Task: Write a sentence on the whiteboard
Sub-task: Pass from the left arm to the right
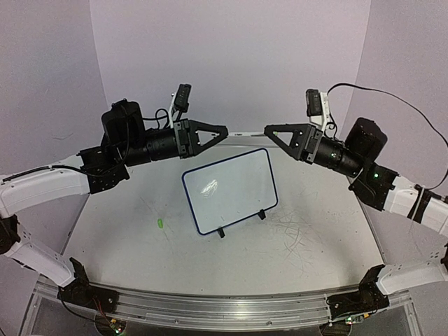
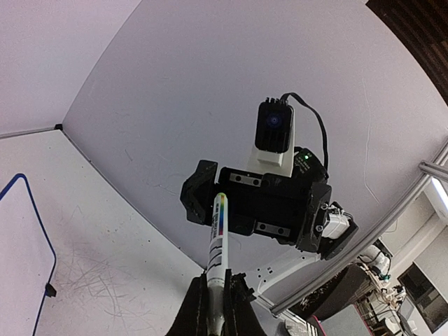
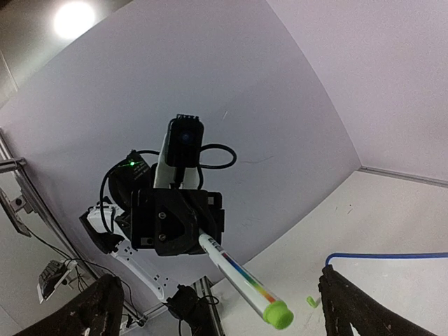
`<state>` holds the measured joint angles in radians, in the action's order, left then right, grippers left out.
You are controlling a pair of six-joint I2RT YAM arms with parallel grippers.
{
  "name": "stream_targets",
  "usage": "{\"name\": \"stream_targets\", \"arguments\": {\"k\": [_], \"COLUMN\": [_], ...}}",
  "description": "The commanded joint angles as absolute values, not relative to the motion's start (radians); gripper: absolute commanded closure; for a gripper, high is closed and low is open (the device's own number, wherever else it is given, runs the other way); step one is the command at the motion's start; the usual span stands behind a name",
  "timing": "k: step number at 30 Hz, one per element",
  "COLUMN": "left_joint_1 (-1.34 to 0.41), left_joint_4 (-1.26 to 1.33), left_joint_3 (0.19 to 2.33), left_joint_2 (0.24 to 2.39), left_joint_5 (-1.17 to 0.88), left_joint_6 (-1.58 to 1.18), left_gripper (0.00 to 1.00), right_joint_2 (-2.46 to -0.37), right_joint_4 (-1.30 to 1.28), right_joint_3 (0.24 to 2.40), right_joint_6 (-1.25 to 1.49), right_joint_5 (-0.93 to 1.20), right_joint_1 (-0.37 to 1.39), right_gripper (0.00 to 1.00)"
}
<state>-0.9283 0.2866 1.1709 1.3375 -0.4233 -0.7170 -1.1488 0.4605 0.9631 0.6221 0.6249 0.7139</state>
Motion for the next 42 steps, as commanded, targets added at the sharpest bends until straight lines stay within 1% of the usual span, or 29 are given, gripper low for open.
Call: {"name": "stream_targets", "arguments": {"k": [1,5,8,12,15,18,20,23,25,28,31,34,37,38,39,42], "left_joint_1": [-0.932,-0.936,-0.938,-0.94,-0.942,-0.943,-0.943,-0.943,-0.943,-0.943,-0.943,-0.943,-0.944,-0.943,-0.943,-0.943], "left_joint_4": [0.371,0.376,0.376,0.378,0.379,0.382,0.383,0.385,0.386,0.388,0.39,0.395,0.399,0.4,0.401,0.403], "left_joint_3": [1.202,1.212,1.21,1.218,1.217,1.208,1.201,1.192,1.187,1.18,1.169,1.16,1.16,1.162,1.162,1.16], "left_joint_2": [1.342,1.367,1.375,1.383,1.383,1.374,1.364,1.352,1.347,1.337,1.325,1.32,1.32,1.322,1.324,1.325], "left_joint_5": [-0.484,-0.533,-0.547,-0.557,-0.554,-0.539,-0.527,-0.517,-0.512,-0.499,-0.479,-0.47,-0.473,-0.476,-0.48,-0.481], "left_joint_6": [-0.742,-0.751,-0.755,-0.755,-0.755,-0.753,-0.752,-0.748,-0.745,-0.741,-0.74,-0.741,-0.742,-0.743,-0.745,-0.747], "left_gripper": [1.0,1.0,1.0,1.0,1.0,1.0,1.0,1.0,1.0,1.0,1.0,1.0,1.0,1.0,1.0,1.0], "right_joint_2": [-1.199,-1.23,-1.255,-1.294,-1.303,-1.293,-1.284,-1.292,-1.301,-1.304,-1.27,-1.259,-1.271,-1.273,-1.274,-1.287], "right_joint_4": [0.378,0.357,0.309,0.307,0.332,0.35,0.351,0.35,0.342,0.32,0.355,0.358,0.359,0.359,0.359,0.375], "right_joint_3": [1.074,1.108,1.145,1.165,1.161,1.156,1.152,1.156,1.157,1.15,1.117,1.105,1.111,1.112,1.113,1.119], "right_joint_6": [0.536,0.528,0.515,0.531,0.541,0.544,0.539,0.542,0.553,0.546,0.593,0.64,0.639,0.632,0.625,0.624], "right_joint_5": [0.772,0.834,0.862,0.912,0.919,0.904,0.891,0.901,0.88,0.872,0.811,0.748,0.762,0.762,0.762,0.8], "right_joint_1": [0.714,0.714,0.714,0.713,0.714,0.714,0.714,0.713,0.714,0.714,0.715,0.715,0.715,0.715,0.715,0.715], "right_gripper": [0.06,0.15,0.26,0.41,0.49,0.52,0.52,0.44,0.4,0.39,0.35,0.25,0.14,0.14,0.17,0.31]}}
